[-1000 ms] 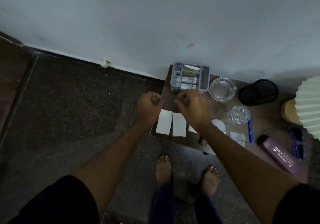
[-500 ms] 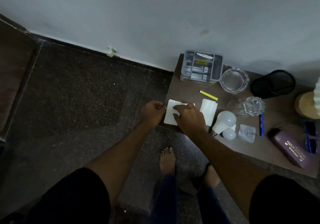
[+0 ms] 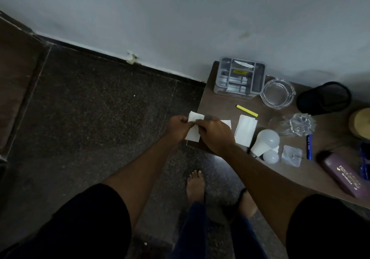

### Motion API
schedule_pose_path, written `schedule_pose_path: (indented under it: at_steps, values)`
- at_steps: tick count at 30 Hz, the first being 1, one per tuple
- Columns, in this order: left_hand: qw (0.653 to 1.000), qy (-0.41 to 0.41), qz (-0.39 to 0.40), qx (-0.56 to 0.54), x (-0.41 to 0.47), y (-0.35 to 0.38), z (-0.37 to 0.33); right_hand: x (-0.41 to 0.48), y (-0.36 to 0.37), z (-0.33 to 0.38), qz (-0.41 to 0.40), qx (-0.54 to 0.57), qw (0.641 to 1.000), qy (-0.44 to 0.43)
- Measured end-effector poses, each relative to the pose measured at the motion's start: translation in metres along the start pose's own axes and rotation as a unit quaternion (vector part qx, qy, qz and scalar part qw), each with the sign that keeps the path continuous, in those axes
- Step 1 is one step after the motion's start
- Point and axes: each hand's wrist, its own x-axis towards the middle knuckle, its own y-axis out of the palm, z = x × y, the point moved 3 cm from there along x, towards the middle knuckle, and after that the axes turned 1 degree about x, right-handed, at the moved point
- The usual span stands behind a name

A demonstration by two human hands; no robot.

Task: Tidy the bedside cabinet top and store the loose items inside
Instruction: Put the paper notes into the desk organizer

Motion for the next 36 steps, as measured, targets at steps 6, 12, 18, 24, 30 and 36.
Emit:
schedule_pose_path:
  at_steps: [6, 12, 18, 24, 30, 36]
  values:
    - [0.999, 0.025, 0.027, -0.025, -0.006, -0.008, -0.003, -0.002, -0.010, -0.004, -0.086, 0.133, 0.986, 0.050]
    - [0.995, 0.040, 0.045, -0.076, -0.019, -0.012, -0.016, -0.009, -0.028, -0.017, -0.101, 0.309, 0.931, 0.165]
    - [0.985, 0.082, 0.095, -0.116, -0.040, -0.011, -0.060, -0.020, -0.070, -0.020, -0.062, 0.415, 0.895, 0.150]
    - [0.981, 0.152, 0.093, -0.072, -0.052, -0.005, -0.133, -0.020, -0.142, -0.033, -0.110, 0.355, 0.924, 0.087]
    - [0.968, 0.248, 0.037, 0.024, -0.043, -0.001, -0.197, -0.003, -0.195, -0.047, -0.164, 0.188, 0.968, 0.037]
    - [0.942, 0.315, -0.032, 0.109, -0.030, 0.001, -0.238, 0.018, -0.209, -0.059, -0.242, 0.124, 0.962, 0.014]
